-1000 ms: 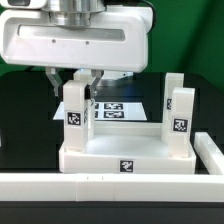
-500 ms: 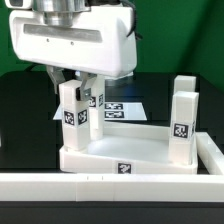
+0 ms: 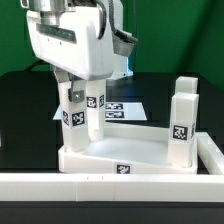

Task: Assemble desk

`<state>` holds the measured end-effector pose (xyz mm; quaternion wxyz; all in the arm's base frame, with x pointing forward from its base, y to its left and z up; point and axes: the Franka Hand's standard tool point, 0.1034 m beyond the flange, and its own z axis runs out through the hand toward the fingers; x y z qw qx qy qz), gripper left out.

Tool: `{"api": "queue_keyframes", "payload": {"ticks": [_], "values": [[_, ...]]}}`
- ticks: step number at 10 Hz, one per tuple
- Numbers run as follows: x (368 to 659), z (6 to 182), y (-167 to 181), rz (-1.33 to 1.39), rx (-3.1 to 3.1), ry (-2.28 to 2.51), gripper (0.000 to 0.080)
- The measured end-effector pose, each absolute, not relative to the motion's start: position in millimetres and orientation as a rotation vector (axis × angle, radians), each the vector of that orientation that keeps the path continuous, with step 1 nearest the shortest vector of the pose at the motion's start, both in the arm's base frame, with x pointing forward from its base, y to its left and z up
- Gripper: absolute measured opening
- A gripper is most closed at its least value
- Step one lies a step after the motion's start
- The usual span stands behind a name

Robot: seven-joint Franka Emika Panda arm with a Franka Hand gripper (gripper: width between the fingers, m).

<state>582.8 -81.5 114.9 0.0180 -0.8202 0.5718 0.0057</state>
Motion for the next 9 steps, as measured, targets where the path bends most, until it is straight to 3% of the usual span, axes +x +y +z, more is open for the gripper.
{"api": "queue_keyframes", "payload": {"ticks": [7,9], "values": [[583.9,114.1,-78.6,0.042,-2.105,2.26,0.029],[583.5,113.5,-77.6,0.043,-2.201,2.169,0.0575]]}}
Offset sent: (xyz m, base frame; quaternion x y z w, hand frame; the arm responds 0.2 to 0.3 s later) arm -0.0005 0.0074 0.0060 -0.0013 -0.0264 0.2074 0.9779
